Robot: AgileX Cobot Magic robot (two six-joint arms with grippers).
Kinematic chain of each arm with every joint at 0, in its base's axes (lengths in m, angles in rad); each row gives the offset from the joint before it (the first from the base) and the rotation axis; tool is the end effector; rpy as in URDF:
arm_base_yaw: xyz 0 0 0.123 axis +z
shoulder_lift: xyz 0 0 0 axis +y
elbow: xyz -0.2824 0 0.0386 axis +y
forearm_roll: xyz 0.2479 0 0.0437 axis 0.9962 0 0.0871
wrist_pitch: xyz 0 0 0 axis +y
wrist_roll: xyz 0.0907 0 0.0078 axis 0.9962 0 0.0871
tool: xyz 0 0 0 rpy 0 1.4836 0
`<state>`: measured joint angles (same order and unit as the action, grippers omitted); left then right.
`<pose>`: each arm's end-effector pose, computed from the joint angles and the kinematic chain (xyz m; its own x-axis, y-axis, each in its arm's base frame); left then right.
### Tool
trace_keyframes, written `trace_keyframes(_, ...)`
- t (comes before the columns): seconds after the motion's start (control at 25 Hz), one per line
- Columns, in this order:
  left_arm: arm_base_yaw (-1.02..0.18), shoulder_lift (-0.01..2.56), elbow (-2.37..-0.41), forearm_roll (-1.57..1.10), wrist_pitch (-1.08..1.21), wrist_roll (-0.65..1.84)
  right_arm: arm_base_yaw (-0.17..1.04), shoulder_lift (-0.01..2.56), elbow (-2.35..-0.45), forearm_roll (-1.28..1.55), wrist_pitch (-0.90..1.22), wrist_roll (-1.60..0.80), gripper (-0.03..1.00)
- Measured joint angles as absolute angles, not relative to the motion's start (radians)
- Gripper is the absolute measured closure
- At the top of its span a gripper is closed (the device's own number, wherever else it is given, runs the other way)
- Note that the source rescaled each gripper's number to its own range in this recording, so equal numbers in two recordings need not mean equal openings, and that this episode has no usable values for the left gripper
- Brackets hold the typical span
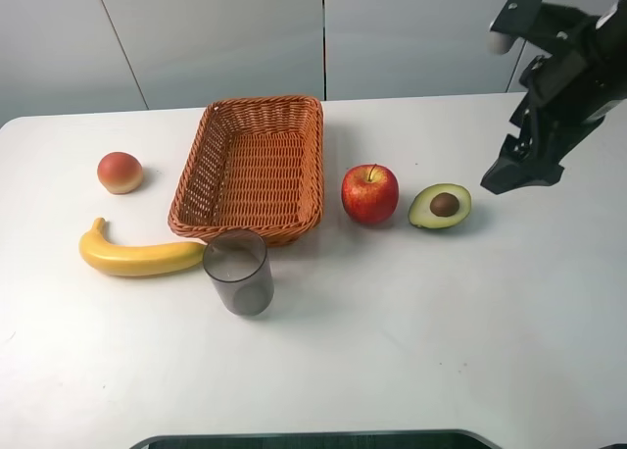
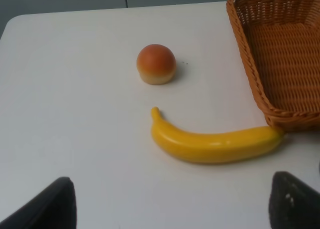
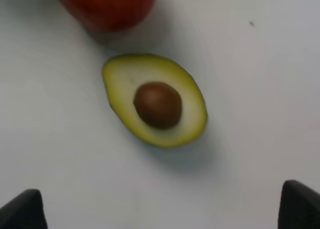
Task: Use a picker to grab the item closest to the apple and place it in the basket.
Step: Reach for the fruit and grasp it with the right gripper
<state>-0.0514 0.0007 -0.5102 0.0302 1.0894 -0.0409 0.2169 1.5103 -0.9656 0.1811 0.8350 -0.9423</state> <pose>-0.0070 0.0028 0.2777 -0.4728 -0.0026 -0.8812 0.0151 0.9998 -0.0111 0.2723 0.0725 0.2296 -0.4562 -0.8425 -0.2864 -0.8556 0.5038 -0.1193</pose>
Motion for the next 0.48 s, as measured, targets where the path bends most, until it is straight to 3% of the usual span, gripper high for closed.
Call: trace_keyframes(0.48,-0.051,0.001,-0.51,0.03,1.089,-0.039,0.285,1.752,-1.028,0.216,0.75,-1.277,-0.03)
